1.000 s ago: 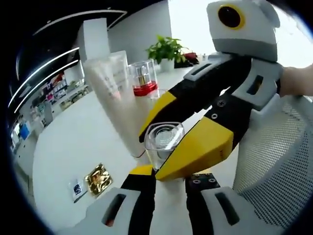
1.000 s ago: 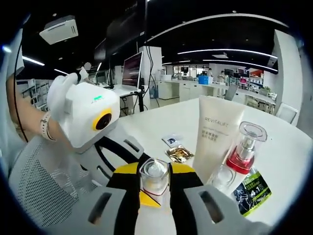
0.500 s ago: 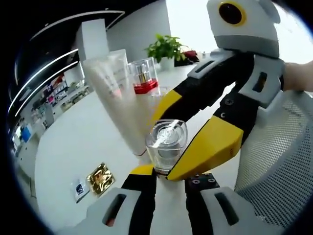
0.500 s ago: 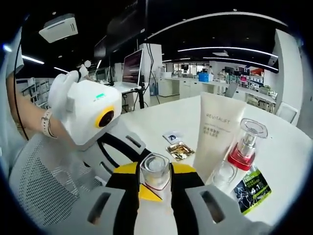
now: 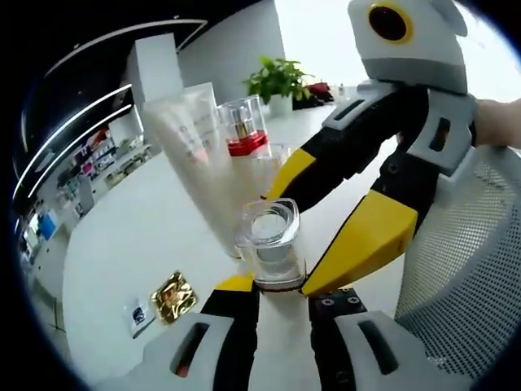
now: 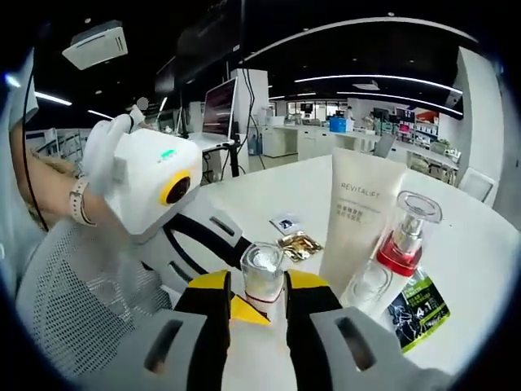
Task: Arrange the skincare products in the storage area until every visible bottle or jar stands upright without overlapping.
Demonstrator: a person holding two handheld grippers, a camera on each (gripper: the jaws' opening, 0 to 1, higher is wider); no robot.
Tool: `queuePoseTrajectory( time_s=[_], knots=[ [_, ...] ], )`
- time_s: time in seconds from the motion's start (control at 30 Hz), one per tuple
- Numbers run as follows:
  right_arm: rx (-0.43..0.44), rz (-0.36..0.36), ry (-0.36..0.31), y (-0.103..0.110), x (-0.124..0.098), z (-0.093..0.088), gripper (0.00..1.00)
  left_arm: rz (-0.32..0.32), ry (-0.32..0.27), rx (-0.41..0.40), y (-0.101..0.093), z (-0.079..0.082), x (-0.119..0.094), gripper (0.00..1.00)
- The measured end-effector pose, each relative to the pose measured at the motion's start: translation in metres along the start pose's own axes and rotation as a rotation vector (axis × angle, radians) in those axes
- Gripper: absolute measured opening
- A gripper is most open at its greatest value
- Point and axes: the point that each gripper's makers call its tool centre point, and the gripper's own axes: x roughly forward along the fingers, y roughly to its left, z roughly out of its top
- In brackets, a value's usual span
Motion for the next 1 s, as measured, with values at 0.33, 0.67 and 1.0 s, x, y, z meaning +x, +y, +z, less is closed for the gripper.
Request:
queuePoseTrajectory(
  time_s=[0.33,0.67,1.0],
  knots=[
    [-0.002,0.005,0.013,0.001,0.0,-0.002,0.25,0.007,0.013,0.032,0.0,-0.002,0.0,0.23],
    [0.022,-0.009,0.022,-0.005,-0.011,-0.004,0.26,0.025,0.047,0.008,0.0,-0.008,-0.005,0.25],
    [0.019,-0.031,0.061,-0.014,-0.031,-0.017,0.25,0.024,0.163,-0.063,-0.006,-0.028,-0.015,0.26]
  ],
)
